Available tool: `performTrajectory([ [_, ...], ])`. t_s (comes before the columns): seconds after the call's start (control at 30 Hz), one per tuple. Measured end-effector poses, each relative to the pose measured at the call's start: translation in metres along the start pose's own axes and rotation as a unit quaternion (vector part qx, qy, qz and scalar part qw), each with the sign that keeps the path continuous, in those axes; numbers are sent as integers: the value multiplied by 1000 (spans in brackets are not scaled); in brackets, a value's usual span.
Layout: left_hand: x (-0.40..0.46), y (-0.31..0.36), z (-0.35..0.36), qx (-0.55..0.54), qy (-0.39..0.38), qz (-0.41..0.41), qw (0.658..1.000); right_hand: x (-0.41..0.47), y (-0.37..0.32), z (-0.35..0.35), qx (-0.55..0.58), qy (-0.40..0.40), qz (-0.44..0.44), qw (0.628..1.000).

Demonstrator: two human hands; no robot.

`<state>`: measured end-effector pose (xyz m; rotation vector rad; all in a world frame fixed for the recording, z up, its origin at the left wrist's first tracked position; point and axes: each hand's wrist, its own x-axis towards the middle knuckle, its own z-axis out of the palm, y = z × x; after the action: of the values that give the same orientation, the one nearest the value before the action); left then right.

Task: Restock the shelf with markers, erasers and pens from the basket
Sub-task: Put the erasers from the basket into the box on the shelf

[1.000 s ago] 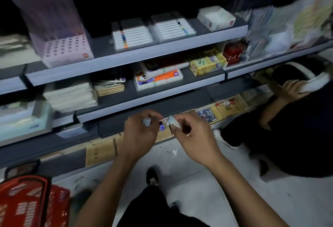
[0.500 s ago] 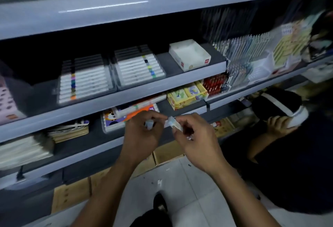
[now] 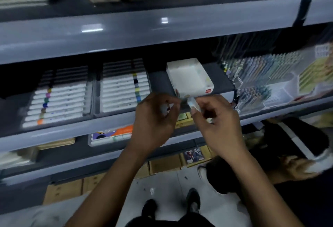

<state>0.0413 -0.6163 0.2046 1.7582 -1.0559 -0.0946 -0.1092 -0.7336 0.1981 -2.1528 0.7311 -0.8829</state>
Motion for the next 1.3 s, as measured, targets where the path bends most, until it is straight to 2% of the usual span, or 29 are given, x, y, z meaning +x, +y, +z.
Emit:
performTrajectory([
  [0.2,11,12,28,75,50,-13,996,46,23,-21,32,-81,-62,994],
  [0.37,17,22,42,134,88,-28,987,71,31,-36,13,-125,-109,986],
  [0.57,18,24,44,219,26,-41,975,110,29,-35,-23,-127,-120,984],
  [0.97,24,18,46,225,10,-34,974,148,18,-8,-193,-177,-151,953],
  [1.3,30,9,42,190,2,-29,981,167,12,26,-258,-241,-88,932],
])
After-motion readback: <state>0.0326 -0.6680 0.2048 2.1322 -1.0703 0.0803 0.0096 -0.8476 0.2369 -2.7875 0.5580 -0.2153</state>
